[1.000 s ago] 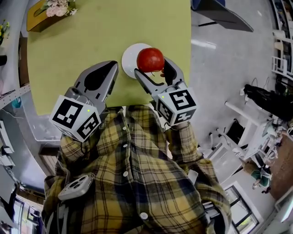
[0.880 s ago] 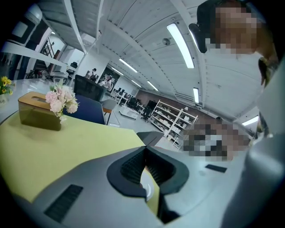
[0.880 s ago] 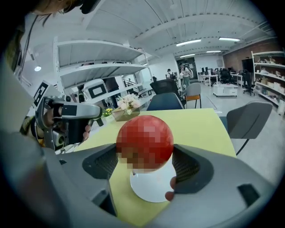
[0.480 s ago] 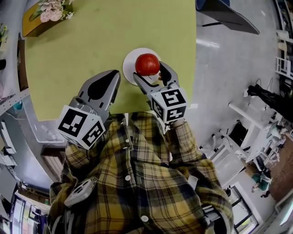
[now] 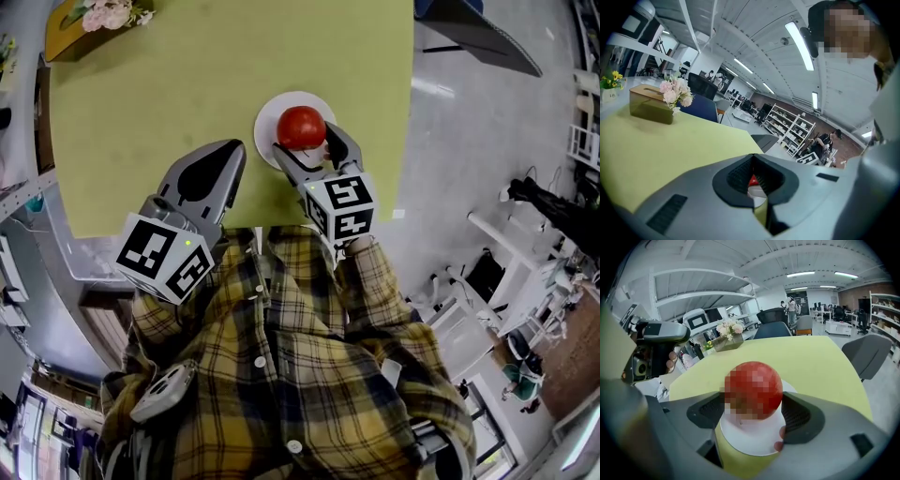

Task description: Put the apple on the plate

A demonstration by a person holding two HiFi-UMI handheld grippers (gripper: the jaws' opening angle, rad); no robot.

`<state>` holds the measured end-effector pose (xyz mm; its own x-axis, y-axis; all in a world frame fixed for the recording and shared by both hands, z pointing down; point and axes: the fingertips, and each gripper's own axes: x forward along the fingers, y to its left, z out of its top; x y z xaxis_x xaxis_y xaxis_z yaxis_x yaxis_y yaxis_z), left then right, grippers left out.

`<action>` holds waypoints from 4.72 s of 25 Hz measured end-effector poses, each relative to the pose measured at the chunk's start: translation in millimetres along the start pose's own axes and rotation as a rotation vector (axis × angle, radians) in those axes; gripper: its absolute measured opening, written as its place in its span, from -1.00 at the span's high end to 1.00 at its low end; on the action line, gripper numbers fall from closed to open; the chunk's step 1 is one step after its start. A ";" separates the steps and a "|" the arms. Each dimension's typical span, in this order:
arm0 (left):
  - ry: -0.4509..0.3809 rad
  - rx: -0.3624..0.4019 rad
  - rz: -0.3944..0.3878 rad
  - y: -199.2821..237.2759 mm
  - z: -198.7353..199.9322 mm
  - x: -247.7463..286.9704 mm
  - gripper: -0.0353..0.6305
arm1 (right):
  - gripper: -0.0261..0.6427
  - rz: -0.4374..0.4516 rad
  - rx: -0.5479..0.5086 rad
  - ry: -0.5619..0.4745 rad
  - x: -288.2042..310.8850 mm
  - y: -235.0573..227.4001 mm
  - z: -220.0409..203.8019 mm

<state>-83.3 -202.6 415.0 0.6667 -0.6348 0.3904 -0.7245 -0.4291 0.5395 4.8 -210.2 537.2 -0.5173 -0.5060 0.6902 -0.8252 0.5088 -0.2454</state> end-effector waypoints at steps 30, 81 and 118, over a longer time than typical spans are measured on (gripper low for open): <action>0.020 -0.002 -0.026 -6.1 -8.2 0.0 0.87 | -0.19 0.015 -0.032 0.018 11.7 4.8 -11.9; -0.209 0.180 -0.058 -63.8 98.2 -31.5 0.87 | 0.51 0.079 0.059 -0.401 -139.7 50.9 154.2; -0.212 0.199 -0.123 -93.5 104.9 -37.9 0.87 | 0.94 0.074 -0.013 -0.454 -188.6 73.8 177.8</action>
<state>-59.1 -205.8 271.6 0.7155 -0.6811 0.1554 -0.6743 -0.6152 0.4085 1.1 -201.0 267.9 -0.6243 -0.7202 0.3027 -0.7808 0.5623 -0.2723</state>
